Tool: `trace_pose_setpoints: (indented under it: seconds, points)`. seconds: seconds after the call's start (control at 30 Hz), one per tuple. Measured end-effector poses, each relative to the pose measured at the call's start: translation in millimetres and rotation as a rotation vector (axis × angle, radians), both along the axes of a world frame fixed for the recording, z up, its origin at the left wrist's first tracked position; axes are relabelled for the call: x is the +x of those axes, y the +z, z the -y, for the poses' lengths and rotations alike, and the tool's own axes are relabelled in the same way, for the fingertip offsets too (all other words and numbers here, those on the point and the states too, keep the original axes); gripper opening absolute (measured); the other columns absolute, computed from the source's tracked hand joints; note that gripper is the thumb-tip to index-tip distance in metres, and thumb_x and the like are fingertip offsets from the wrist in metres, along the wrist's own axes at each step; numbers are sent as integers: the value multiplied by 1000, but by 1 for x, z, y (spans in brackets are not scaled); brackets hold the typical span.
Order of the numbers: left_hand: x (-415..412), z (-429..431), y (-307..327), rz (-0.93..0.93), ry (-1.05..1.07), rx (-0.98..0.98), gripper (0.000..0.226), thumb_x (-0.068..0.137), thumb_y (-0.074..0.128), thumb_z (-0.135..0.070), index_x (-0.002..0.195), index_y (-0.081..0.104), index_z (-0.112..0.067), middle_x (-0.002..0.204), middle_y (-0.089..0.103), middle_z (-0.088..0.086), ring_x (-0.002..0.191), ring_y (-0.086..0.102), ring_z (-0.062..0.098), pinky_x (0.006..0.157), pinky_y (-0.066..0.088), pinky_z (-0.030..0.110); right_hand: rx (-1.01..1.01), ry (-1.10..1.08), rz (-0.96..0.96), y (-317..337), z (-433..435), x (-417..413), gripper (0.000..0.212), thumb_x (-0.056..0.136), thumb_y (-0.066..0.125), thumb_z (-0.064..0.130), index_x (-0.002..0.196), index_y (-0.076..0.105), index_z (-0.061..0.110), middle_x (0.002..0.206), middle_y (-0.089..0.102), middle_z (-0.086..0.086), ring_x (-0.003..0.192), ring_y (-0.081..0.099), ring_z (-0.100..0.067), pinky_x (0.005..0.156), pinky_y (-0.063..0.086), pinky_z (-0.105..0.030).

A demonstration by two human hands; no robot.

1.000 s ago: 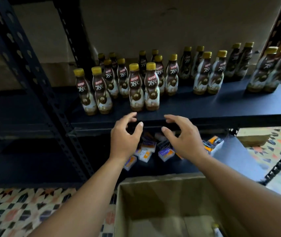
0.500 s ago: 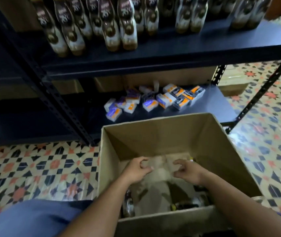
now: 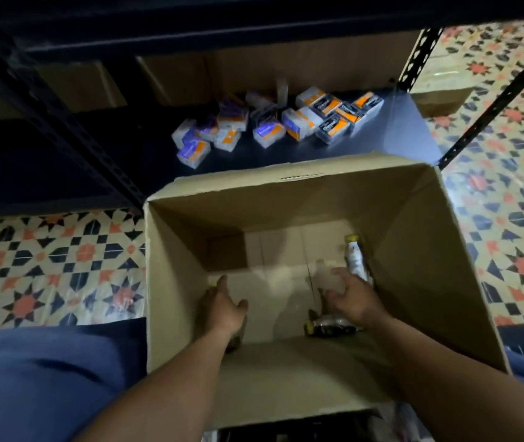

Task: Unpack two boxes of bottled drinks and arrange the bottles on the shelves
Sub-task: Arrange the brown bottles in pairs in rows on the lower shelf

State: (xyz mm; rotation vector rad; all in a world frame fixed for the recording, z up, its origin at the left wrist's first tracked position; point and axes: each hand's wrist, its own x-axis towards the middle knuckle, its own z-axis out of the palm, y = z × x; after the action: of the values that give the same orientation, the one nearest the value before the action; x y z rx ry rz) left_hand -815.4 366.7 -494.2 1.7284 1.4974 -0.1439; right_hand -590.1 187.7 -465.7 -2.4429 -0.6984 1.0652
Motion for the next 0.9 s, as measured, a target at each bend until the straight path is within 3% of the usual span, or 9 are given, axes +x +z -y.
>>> trace_pose_setpoints:
  seconds: [0.13,0.2,0.33,0.43,0.57,0.63,0.73,0.83,0.9]
  points:
    - [-3,2,-13,-37,12,29,88,90,73,-28,161,20,-24,161,35,5,145,35,29,118,34,41,147,-189,12,-38,3,30,75,79,70,43,148,46,29,141,56,-6,124,58,-31,105,49,-50]
    - [-1,0,-22,-30,33,1,93,88,74,-28,161,17,-27,163,31,3,146,34,29,117,35,44,111,-246,46,-36,-2,40,82,81,77,38,154,41,27,152,46,-8,136,47,-34,113,42,-49]
    - [-2,-6,-48,-16,96,-49,95,71,75,-36,152,24,-39,153,45,2,133,49,32,106,48,50,111,-303,42,-60,0,56,89,79,85,29,153,37,36,153,46,-4,134,49,-32,107,48,-52]
    - [-1,-5,-58,-19,142,-45,95,82,80,-19,159,25,-26,156,44,3,138,47,28,114,38,38,95,-320,-13,-107,11,68,94,73,88,29,150,35,43,148,50,1,131,53,-30,101,52,-56]
    - [1,-6,-76,1,212,-57,84,88,74,-16,157,30,-34,153,49,6,129,55,31,106,48,46,82,-340,24,-96,-6,60,106,78,86,11,159,22,31,157,43,-7,139,45,-33,110,44,-55]
    - [4,-10,-81,-7,149,-32,73,92,70,-21,155,35,-33,154,47,4,131,53,32,107,46,46,42,-336,31,-101,-13,62,103,82,82,9,160,18,32,155,44,-11,138,46,-36,109,45,-58]
    - [17,-17,-79,53,55,-7,75,91,73,-24,156,35,-31,155,45,1,139,45,29,109,43,42,49,-300,71,-117,-12,66,89,84,80,17,153,27,35,151,48,-10,135,50,-37,105,47,-60]
    - [41,-23,-67,197,63,-67,76,91,72,-8,155,37,-29,142,55,-5,129,52,18,87,48,19,103,-252,46,-104,-20,64,84,86,79,15,154,34,36,149,51,-6,135,50,-31,107,48,-55]
    - [59,-26,-57,267,43,-44,69,88,74,-7,146,45,-30,129,61,-10,119,58,15,84,48,23,156,-225,18,-88,-29,61,90,85,81,8,157,33,34,148,52,-3,134,51,-26,106,49,-47]
